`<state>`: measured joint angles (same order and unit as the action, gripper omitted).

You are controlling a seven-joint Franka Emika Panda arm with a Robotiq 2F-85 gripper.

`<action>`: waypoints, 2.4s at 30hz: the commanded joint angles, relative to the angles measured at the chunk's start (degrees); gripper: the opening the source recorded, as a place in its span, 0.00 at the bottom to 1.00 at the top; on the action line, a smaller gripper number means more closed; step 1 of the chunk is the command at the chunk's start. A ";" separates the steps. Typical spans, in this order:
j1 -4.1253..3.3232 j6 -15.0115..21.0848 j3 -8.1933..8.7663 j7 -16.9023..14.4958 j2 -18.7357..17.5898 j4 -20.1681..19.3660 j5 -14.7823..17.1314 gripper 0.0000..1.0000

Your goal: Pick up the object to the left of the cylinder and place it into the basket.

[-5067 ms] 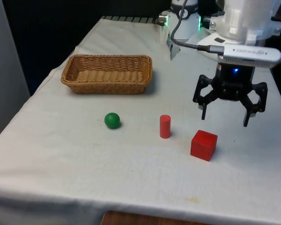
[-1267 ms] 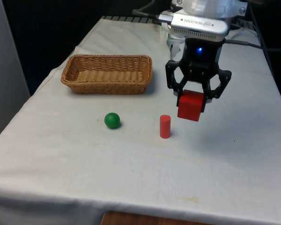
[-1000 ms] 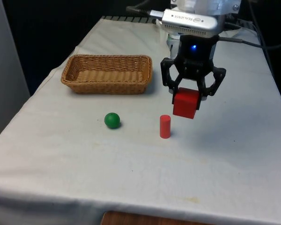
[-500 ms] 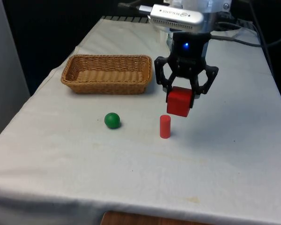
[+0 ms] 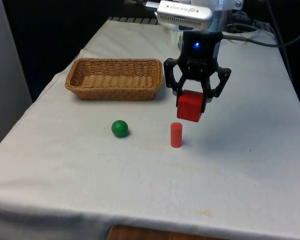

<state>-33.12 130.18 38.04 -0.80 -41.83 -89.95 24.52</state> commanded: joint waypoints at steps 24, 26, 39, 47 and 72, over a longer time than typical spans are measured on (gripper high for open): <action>-0.63 4.24 1.66 -3.61 5.44 -10.31 -0.11 0.03; -0.17 3.04 1.49 -3.44 4.64 -9.05 -0.06 0.03; -0.40 7.39 3.04 -7.28 9.17 -17.30 -0.11 0.03; -0.34 9.05 4.07 -9.63 11.40 -21.20 -0.11 0.03; 0.06 13.24 8.02 -17.07 17.70 -32.31 -0.06 0.03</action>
<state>-33.06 143.41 46.07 -17.88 -24.12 -122.27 24.47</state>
